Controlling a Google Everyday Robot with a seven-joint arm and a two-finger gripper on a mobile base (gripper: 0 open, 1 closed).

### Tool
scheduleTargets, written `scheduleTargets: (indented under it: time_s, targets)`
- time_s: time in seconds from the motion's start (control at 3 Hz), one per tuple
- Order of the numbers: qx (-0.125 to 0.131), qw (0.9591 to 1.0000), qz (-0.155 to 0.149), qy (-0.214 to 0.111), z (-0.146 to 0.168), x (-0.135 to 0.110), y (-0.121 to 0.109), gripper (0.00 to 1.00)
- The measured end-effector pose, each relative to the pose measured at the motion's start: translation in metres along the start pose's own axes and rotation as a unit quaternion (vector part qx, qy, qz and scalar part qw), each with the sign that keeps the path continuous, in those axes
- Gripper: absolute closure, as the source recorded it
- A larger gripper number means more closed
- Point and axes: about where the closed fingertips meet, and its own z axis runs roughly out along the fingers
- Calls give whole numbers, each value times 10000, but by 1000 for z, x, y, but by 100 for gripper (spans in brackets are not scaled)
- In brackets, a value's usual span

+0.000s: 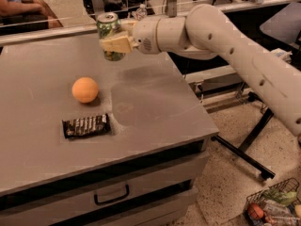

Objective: Move green can near rxbar chocolate

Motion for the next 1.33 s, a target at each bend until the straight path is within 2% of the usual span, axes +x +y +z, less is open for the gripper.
scheduleTargets:
  time_s: [0.33, 0.67, 1.0, 1.33]
  targets:
    - [-277, 9996, -8, 10, -28, 1, 23, 100]
    - [-685, 9976, -28, 31, -40, 5, 49, 100]
    - [-970, 9953, 7, -15, -36, 17, 79, 100]
    - [-1113, 9937, 148, -22, -23, 37, 99, 100]
